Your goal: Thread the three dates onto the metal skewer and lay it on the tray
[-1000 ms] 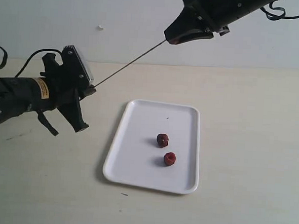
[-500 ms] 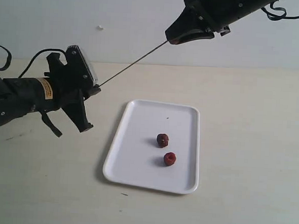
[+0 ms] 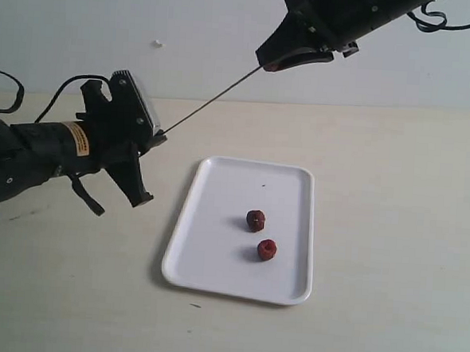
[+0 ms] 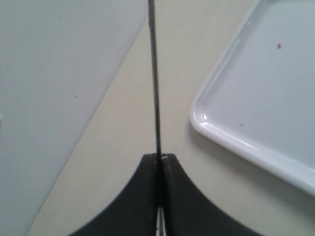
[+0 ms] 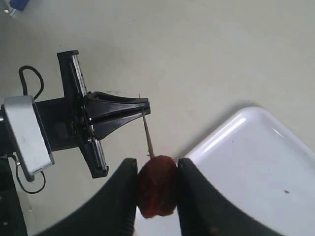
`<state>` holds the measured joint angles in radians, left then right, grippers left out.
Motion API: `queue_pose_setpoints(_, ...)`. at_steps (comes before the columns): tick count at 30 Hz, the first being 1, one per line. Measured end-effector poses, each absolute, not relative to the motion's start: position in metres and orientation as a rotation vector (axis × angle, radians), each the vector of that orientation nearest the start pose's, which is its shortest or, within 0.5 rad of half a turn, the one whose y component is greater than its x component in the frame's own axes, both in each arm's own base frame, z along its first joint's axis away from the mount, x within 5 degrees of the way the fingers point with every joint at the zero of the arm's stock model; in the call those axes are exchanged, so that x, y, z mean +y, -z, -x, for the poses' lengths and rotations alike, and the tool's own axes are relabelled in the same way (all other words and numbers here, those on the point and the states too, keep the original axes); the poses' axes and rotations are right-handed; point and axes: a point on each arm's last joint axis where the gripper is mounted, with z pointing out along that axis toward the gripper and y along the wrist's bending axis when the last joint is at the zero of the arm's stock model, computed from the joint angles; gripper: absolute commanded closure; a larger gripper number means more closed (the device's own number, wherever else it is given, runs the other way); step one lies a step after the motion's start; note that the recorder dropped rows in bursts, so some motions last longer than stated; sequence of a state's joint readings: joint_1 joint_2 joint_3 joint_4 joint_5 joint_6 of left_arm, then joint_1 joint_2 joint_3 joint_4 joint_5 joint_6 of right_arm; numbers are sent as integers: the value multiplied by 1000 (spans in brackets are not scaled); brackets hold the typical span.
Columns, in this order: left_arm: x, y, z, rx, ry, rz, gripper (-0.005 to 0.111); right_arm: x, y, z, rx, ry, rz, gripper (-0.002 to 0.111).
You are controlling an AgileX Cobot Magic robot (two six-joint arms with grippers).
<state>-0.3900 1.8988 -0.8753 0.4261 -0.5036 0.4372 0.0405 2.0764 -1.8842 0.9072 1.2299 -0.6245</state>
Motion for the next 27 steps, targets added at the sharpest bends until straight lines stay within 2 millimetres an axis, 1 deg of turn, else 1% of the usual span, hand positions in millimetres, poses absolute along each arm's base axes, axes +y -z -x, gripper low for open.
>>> queue_pose_setpoints(4, -160, -150, -339, 1581, -58, -1243, 107, 94, -291, -442, 2411, -1050, 583, 81)
queue_pose_setpoints(7, -160, -151, -339, 1569, -54, -1234, 107, 98, -291, -441, 2411, -1054, 594, 76)
queue_pose_setpoints(9, -160, -153, -340, 1564, -50, -1217, 107, 100, -291, -441, 2410, -1056, 599, 64)
queue_pose_setpoints(12, -161, -153, -340, 1564, -45, -1202, 107, 100, -291, -441, 2408, -1057, 600, 41)
queue_pose_setpoints(13, -161, -154, -340, 1565, -44, -1192, 107, 100, -291, -441, 2408, -1057, 601, 36)
queue_pose_setpoints(19, -161, -155, -340, 1579, -39, -1156, 107, 100, -292, -441, 2403, -1056, 605, 35)
queue_pose_setpoints(23, -160, -156, -342, 1601, -35, -1093, 107, 99, -292, -440, 2408, -1033, 614, 35)
queue_pose_setpoints(27, -158, -158, -344, 1611, -30, -1048, 107, 97, -303, -437, 2382, -989, 622, 35)
